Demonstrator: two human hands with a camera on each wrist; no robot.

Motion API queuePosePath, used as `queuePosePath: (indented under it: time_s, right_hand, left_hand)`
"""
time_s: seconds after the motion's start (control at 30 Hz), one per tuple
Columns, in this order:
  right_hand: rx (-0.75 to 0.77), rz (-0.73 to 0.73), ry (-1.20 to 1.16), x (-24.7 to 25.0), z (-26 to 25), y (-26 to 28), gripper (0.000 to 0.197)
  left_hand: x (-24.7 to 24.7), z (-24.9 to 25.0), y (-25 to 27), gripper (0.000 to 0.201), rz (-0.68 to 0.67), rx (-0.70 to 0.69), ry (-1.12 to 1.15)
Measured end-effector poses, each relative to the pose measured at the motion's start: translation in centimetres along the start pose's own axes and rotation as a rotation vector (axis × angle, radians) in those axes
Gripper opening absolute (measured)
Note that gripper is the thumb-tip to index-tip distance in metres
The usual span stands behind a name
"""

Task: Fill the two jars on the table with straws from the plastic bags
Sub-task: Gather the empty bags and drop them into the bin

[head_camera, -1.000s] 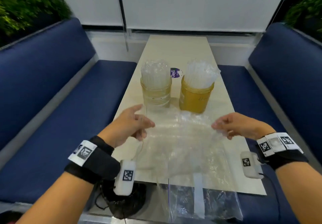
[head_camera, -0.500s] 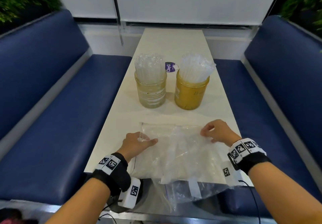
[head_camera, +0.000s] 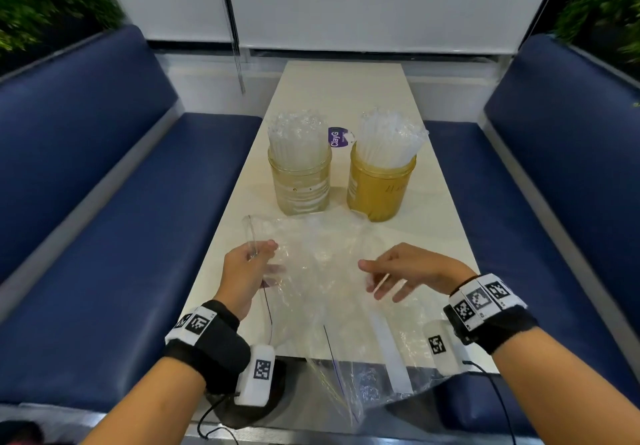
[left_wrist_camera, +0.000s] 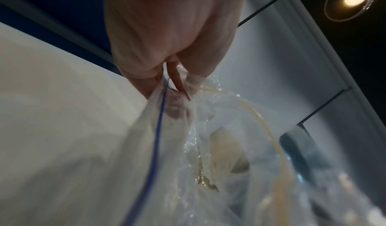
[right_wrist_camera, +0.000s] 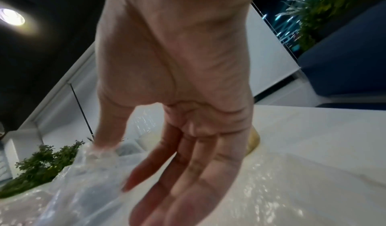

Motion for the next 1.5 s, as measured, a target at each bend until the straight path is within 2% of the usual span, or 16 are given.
queuePosePath:
  time_s: [0.1,0.2,0.27,0.37,0.4,0.5,0.53,0.6,0.7,0.8,0.97,1.1,1.2,1.3,1.4,1.5]
  right_hand:
    - [0.045,0.037,0.025,1.4,-0.1,0.3,0.028]
    - [-0.038,0.006,0.105,4.0,2.6,2.0,0.026]
    - [-0.118,-0.014,0.163,5.5,5.1,3.5,0.025]
    - [-0.245,-0.041,0.341,6.5,8.5,4.7,0.012]
    - [-0.279,-0.038,0.402,6.7,9.4,4.6,0.021]
    - [-0.314,0.0,0.33,6.6,10.5,3.9,0.101]
    - [-0.317,-0.01,0.246,6.1,10.1,3.6,0.116]
    - [-0.355,0.03,0.11,5.2,9.5,2.5,0.115]
    - [-0.417,0.137,0.258,4.3,9.4,0.5,0.104]
    - [-0.426,0.221,0.308,3.2,9.3,-0.9,0.079]
    - [-0.338,0.352,0.227,2.0,8.5,-2.0,0.028]
    - [-0.265,0.303,0.18,1.5,8.4,-1.7,0.026]
    - [-0.107,0.234,0.024,2.2,7.8,-0.5,0.02]
    - [0.113,0.056,-0.248,2.3,6.5,1.0,0.048]
    - [0.276,0.169,-0.378,3.9,5.2,2.0,0.065]
    - [0.388,0.325,-0.382,5.7,4.1,2.5,0.047]
  left_hand:
    - [0.1,0.8,0.4,0.008,0.037,-0.046,0.045]
    - [1.6,1.9,0.6,0.018,0.13,-0.09,0.045]
    - [1.7,2.3,1.1,0.017,0.071,-0.081,0.028]
    - [-0.1,0.8,2.5,0.015,-0.14,0.024,-0.06]
    - [-0.7,-0.2,2.9,0.018,-0.2,0.07,-0.103]
    - [-2.0,-3.4,3.5,0.03,-0.318,0.159,-0.285]
    - [-2.3,-4.2,3.6,0.034,-0.325,0.168,-0.371]
    - [-2.4,-5.1,3.5,0.041,-0.299,0.162,-0.63]
    - [-2.4,-5.6,3.5,0.07,-0.257,0.152,-1.018]
    - [-3.3,-6.7,4.0,0.082,-0.3,0.246,-0.848]
    - [-4.7,-6.7,3.8,0.092,-0.285,0.307,-0.425]
    - [-4.7,-6.8,2.5,0.098,-0.271,0.3,-0.342]
    - [-3.6,-5.9,1.2,0.092,-0.123,0.231,-0.23]
    - [-2.5,-3.7,0.2,0.092,-0.023,0.153,-0.065]
    - [-3.3,-1.1,0.3,0.052,-0.19,0.129,-0.153]
    - [-4.4,0.6,1.3,0.037,-0.378,0.172,-0.17]
Point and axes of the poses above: each hand's wrist, its own y-axis away from the middle knuckle, its own x-axis out of the back of the hand, z = x × y, the point moved 7 cm from there along -y, towards the middle knuckle, and after that the axes turned 4 degrees about y, right-handed, at the moved point
